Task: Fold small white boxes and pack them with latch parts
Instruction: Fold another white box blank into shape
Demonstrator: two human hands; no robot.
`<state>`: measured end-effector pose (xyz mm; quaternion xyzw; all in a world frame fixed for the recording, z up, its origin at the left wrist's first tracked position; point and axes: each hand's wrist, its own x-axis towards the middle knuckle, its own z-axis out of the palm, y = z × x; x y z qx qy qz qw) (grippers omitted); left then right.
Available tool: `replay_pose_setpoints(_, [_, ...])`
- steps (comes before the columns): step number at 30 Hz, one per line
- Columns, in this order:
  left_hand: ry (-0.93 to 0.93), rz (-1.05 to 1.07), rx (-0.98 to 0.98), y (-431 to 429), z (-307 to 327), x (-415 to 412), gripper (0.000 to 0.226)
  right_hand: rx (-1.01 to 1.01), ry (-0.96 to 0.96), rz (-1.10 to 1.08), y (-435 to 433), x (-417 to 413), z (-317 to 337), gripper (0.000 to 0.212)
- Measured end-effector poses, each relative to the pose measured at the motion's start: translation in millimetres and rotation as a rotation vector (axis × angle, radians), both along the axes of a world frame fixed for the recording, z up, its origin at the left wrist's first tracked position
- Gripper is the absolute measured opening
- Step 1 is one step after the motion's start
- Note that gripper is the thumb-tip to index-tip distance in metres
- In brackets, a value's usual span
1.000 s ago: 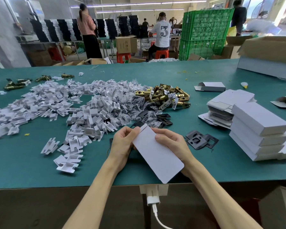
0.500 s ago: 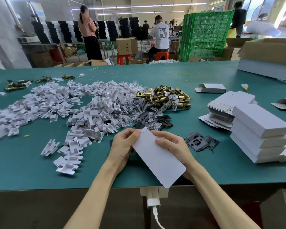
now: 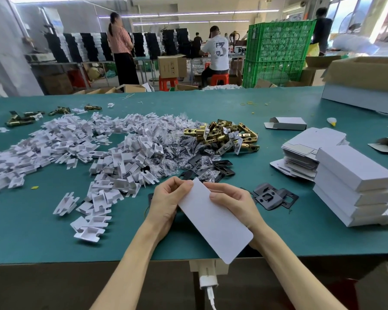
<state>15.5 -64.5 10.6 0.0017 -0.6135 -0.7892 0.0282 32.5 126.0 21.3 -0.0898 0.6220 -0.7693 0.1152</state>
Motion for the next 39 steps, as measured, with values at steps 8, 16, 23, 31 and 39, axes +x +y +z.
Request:
replay_pose_setpoints(8, [-0.001,0.006,0.002,1.9,2.0,1.7,0.028,-0.008,0.002,0.0,0.8,-0.3,0.9,0.03])
replay_pose_setpoints(16, [-0.002,-0.014,0.003,2.5,2.7,3.1,0.034,0.002,-0.005,-0.023,2.1,-1.0,-0.7,0.032])
replay_pose_setpoints(23, [0.011,-0.016,0.002,3.1,1.5,3.6,0.023,-0.03,-0.014,-0.059,1.5,-1.8,-2.8,0.031])
replay_pose_setpoints(31, [0.065,-0.051,-0.023,1.7,-3.1,0.4,0.031,-0.068,-0.013,-0.093,1.5,-2.9,-5.3,0.034])
replay_pose_setpoints(39, [0.069,-0.071,-0.06,0.4,-6.0,0.0,0.035,-0.101,-0.012,-0.139,0.5,-5.8,-8.9,0.033])
